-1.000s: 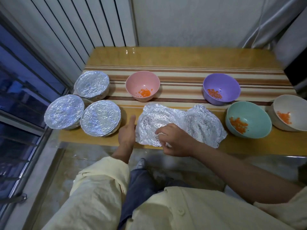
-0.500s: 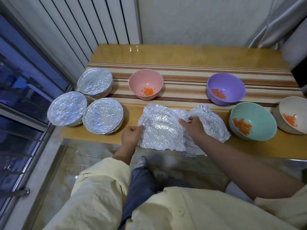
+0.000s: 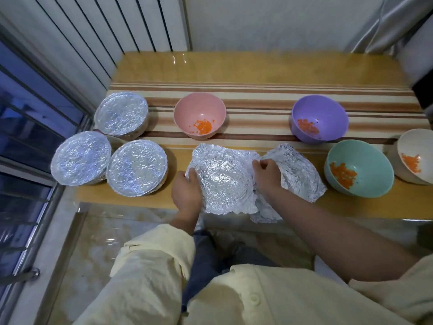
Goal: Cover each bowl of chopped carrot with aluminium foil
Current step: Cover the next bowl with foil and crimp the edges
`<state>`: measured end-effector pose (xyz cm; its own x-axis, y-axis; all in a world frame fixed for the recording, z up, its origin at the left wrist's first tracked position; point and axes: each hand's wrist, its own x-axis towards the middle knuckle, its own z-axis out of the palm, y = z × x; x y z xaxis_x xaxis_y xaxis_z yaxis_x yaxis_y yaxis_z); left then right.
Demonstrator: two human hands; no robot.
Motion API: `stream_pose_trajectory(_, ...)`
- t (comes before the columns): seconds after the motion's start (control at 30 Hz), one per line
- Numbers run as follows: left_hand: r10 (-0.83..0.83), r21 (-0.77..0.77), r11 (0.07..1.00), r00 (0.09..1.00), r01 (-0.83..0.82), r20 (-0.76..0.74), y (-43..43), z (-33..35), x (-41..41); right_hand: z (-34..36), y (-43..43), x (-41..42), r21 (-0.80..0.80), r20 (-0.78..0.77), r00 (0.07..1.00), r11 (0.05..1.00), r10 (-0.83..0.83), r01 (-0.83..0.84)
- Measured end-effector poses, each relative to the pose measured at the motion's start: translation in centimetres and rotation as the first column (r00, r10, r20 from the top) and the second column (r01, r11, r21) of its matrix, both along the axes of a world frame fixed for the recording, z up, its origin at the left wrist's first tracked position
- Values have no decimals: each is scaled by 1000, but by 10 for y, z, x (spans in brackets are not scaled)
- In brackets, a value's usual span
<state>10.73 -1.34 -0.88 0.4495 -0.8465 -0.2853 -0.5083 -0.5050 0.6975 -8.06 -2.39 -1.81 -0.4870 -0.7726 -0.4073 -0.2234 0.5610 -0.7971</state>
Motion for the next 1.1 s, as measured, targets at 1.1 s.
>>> stream_pose_trajectory(1.1,-450,-206,769,741,605,498,6,-13,-7,-16,-3,-9,-132,-383,910,965,161,-226)
